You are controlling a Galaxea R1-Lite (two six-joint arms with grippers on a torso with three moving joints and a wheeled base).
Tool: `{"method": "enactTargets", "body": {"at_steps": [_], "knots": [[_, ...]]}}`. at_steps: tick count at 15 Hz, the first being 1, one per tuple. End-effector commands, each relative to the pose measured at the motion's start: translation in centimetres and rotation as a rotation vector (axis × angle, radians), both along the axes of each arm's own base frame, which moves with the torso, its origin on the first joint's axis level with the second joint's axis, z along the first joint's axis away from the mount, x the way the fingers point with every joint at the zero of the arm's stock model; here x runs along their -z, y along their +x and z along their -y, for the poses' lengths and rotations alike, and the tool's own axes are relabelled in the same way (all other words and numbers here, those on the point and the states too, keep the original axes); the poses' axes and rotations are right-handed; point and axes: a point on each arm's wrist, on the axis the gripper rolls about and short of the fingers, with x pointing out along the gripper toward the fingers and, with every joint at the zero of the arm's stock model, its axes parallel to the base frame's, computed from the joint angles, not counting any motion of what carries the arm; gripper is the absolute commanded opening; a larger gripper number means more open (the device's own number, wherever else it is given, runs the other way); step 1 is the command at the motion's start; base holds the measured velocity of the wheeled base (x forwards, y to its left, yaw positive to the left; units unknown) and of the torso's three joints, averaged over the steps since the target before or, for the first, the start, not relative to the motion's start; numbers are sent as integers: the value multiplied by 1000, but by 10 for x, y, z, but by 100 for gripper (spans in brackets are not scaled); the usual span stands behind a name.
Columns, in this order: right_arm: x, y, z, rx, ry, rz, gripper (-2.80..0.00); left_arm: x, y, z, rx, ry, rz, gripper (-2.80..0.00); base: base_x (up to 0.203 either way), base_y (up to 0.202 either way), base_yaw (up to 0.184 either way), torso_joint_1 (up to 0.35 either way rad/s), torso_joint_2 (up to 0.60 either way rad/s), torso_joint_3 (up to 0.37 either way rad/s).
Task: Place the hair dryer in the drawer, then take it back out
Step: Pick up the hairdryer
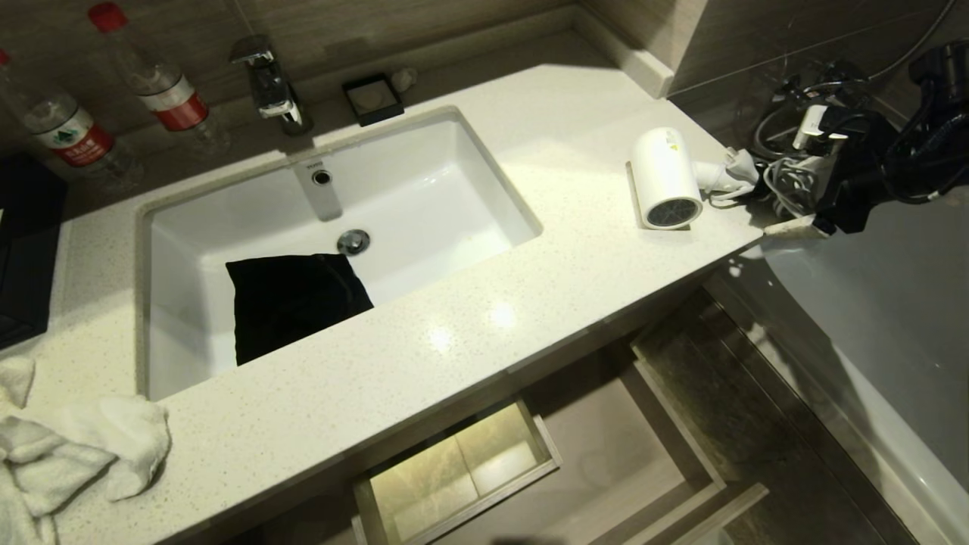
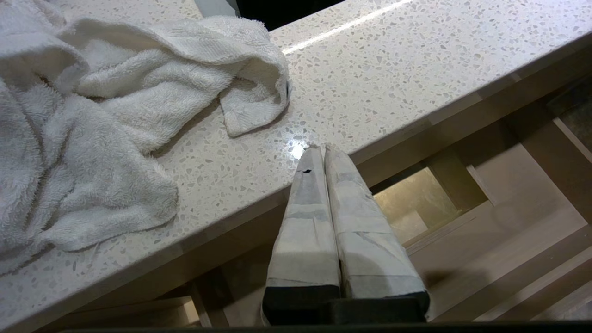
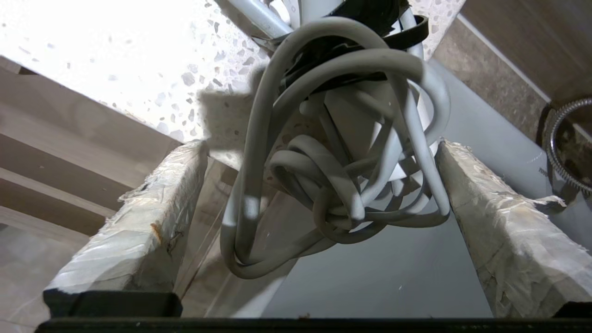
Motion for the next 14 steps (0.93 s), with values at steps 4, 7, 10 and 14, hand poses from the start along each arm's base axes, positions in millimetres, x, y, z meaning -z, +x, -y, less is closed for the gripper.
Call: {"method": "enactTargets", "body": {"at_steps": [4, 7, 10, 14], "knots": [[-2, 0, -21, 28, 8, -12, 0, 0, 0, 0, 0, 0, 0, -280, 0, 0, 0, 0, 0, 0], [-5, 0, -33, 37, 15, -10, 0, 0, 0, 0, 0, 0, 0, -280, 0, 0, 0, 0, 0, 0], [-5, -1, -39, 39, 6, -16, 0, 0, 0, 0, 0, 0, 0, -280, 0, 0, 0, 0, 0, 0], [-3, 3, -39, 50, -2, -14, 0, 0, 0, 0, 0, 0, 0, -280, 0, 0, 0, 0, 0, 0]]}}
